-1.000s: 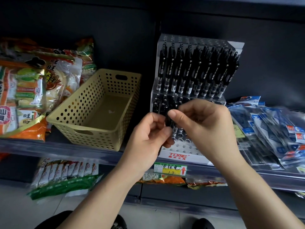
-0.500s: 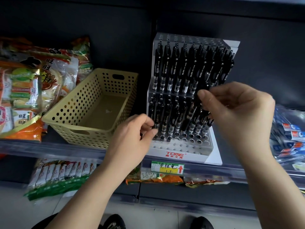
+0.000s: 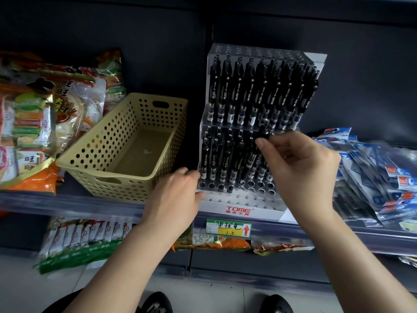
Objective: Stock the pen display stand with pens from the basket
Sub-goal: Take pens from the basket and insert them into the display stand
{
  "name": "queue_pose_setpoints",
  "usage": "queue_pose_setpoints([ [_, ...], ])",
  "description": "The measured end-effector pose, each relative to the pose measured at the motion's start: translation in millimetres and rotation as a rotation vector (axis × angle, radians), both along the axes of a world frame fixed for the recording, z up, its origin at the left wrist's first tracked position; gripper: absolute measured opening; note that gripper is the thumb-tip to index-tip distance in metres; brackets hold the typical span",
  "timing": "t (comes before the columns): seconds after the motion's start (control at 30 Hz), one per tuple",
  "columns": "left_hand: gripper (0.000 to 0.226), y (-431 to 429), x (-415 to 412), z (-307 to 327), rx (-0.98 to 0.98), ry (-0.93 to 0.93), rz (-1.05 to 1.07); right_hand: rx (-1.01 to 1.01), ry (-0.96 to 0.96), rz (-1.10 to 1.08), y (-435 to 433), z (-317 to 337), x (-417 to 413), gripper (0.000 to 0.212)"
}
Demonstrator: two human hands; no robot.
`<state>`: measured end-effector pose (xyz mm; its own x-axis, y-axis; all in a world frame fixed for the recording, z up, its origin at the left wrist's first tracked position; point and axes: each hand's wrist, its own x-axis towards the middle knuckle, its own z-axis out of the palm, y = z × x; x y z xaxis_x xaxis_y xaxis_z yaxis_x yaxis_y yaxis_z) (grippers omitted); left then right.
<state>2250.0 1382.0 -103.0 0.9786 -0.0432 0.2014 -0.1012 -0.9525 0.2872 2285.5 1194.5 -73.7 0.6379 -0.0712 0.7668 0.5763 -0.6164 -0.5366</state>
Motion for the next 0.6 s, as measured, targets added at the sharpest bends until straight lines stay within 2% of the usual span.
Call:
queue_pose_setpoints([
  [0.37, 0.035, 1, 3, -3, -0.012, -0.001, 0.015, -0.165, 0.058, -0.029, 1, -15, 2, 0.021],
  [0.6, 0.036, 2, 3, -3, -0.013, -0.007, 0.011, -0.201, 0.121, 0.002, 2, -23, 2, 0.023],
])
